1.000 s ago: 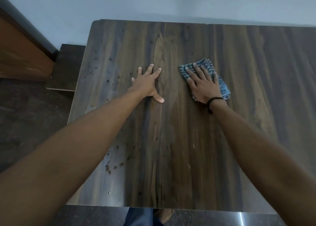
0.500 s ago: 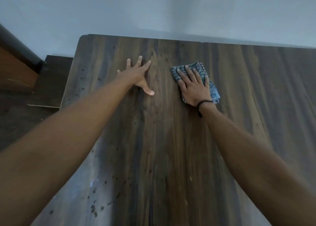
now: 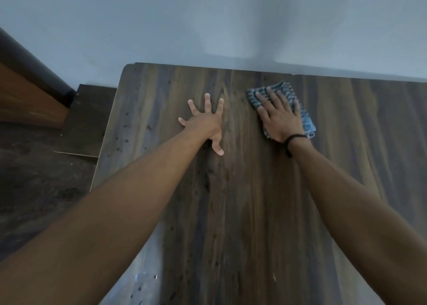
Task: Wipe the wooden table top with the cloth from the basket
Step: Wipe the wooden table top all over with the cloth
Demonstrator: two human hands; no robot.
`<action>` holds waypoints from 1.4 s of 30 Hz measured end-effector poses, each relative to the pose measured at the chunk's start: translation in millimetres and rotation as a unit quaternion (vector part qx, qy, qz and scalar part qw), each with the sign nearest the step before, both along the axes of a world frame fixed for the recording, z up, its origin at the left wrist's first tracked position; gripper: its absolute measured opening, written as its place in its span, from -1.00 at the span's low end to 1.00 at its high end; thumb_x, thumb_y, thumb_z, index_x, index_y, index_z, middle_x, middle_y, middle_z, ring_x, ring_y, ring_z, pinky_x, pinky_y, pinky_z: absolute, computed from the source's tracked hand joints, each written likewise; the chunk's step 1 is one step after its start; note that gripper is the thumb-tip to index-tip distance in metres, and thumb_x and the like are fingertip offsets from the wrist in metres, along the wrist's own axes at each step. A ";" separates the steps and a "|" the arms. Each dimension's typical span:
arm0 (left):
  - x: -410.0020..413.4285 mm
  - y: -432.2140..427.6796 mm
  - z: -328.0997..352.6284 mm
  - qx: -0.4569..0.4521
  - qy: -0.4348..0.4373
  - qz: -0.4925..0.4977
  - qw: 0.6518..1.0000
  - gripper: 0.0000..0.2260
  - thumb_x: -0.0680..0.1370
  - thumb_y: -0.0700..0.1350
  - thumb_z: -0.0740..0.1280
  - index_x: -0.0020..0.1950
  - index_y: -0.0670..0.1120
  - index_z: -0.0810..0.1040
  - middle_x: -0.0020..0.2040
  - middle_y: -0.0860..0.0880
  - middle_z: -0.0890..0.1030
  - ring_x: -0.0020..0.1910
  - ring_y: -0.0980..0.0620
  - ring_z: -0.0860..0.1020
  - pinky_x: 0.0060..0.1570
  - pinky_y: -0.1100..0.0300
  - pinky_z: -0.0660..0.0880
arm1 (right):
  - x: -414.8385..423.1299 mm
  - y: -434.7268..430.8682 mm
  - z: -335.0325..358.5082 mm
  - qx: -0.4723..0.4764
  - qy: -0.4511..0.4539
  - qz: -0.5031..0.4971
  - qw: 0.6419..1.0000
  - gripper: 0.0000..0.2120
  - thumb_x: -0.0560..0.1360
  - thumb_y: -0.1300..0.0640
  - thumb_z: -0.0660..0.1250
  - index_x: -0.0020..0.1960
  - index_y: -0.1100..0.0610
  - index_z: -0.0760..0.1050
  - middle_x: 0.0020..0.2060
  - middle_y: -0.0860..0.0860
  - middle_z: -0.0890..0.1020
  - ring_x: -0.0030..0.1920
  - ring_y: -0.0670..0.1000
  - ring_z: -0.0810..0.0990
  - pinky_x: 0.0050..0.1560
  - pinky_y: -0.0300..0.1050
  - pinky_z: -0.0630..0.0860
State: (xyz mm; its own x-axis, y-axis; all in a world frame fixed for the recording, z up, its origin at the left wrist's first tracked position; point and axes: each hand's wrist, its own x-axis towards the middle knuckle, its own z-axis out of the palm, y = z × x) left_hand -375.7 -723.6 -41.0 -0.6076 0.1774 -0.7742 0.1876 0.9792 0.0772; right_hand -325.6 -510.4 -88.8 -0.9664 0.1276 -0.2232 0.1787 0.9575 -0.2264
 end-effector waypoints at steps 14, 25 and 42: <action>0.2 -4.9 -2.6 0.024 0.012 0.000 1.000 0.39 0.24 0.06 0.68 0.54 0.18 -0.47 0.47 0.03 -0.62 0.48 -0.37 -0.48 0.34 -0.60 -0.04 | -54.9 2.9 0.4 -0.007 0.013 0.023 1.000 -0.51 0.68 -0.22 -0.16 0.60 -0.29 -0.05 0.63 -0.18 -0.03 0.62 -0.07 -0.10 0.56 0.26 -0.21; 1.8 -3.4 -1.0 0.036 0.023 0.001 0.999 0.41 0.20 0.06 0.70 0.55 0.20 -0.45 0.50 0.06 -0.59 0.50 -0.36 -0.45 0.35 -0.59 -0.02 | 1.3 -20.0 -3.4 0.012 0.006 0.116 0.993 -0.49 0.68 -0.22 -0.17 0.62 -0.25 -0.10 0.63 -0.16 -0.04 0.62 -0.05 -0.10 0.56 0.21 -0.25; -3.7 3.1 -7.8 -0.016 -0.001 0.010 1.000 0.42 0.23 0.08 0.68 0.47 0.21 -0.56 0.41 0.06 -0.68 0.46 -0.37 -0.51 0.35 -0.58 -0.03 | -59.3 -41.4 -4.4 -0.039 0.018 -0.014 0.999 -0.49 0.69 -0.17 -0.15 0.63 -0.23 -0.07 0.63 -0.14 -0.09 0.62 -0.02 -0.16 0.55 0.27 -0.27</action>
